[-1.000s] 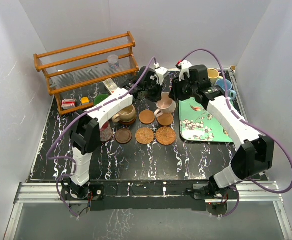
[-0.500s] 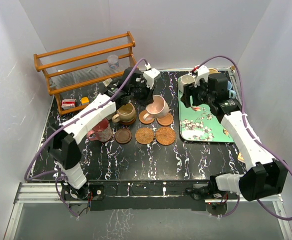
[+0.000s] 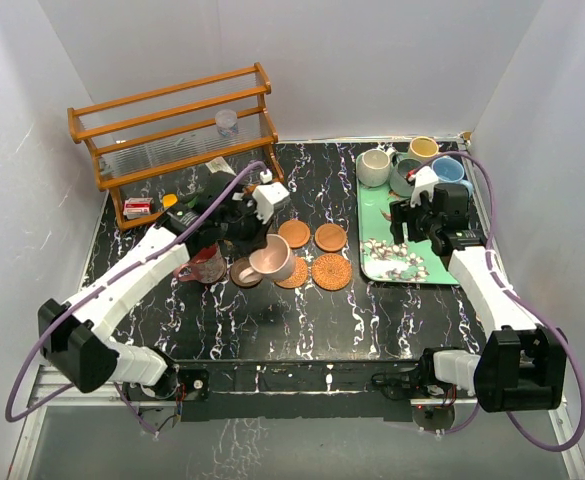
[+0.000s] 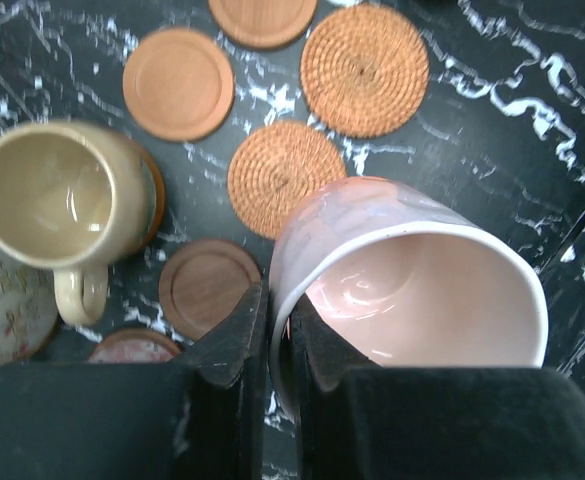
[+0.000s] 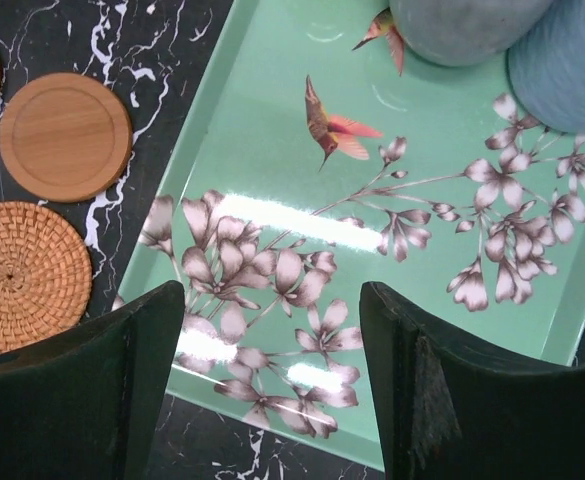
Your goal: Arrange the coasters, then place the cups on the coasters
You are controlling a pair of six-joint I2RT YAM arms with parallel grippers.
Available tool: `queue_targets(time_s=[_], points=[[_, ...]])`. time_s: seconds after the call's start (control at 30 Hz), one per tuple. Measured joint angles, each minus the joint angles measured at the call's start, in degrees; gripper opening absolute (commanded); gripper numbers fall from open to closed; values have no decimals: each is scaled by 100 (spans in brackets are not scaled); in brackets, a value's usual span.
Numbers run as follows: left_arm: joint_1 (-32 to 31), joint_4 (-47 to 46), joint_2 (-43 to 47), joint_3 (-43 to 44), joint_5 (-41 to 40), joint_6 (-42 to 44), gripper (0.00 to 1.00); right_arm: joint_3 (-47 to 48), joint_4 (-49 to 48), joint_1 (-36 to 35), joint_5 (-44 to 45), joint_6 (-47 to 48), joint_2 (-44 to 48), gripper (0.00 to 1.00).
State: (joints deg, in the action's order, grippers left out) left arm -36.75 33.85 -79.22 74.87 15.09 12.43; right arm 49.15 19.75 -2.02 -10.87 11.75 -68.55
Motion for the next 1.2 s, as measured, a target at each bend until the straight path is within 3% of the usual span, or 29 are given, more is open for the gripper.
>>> queue_targets(time_s=[0.5, 0.83, 1.2], points=[[820, -369, 756, -1764, -170, -354, 0, -68, -221, 752, -251, 9, 321, 81], [857, -695, 260, -1797, -723, -422, 0, -68, -195, 841, -474, -4, 177, 84], [1117, -702, -426, -1521, -688, -42, 0, -68, -177, 846, -627, -2, 164, 87]])
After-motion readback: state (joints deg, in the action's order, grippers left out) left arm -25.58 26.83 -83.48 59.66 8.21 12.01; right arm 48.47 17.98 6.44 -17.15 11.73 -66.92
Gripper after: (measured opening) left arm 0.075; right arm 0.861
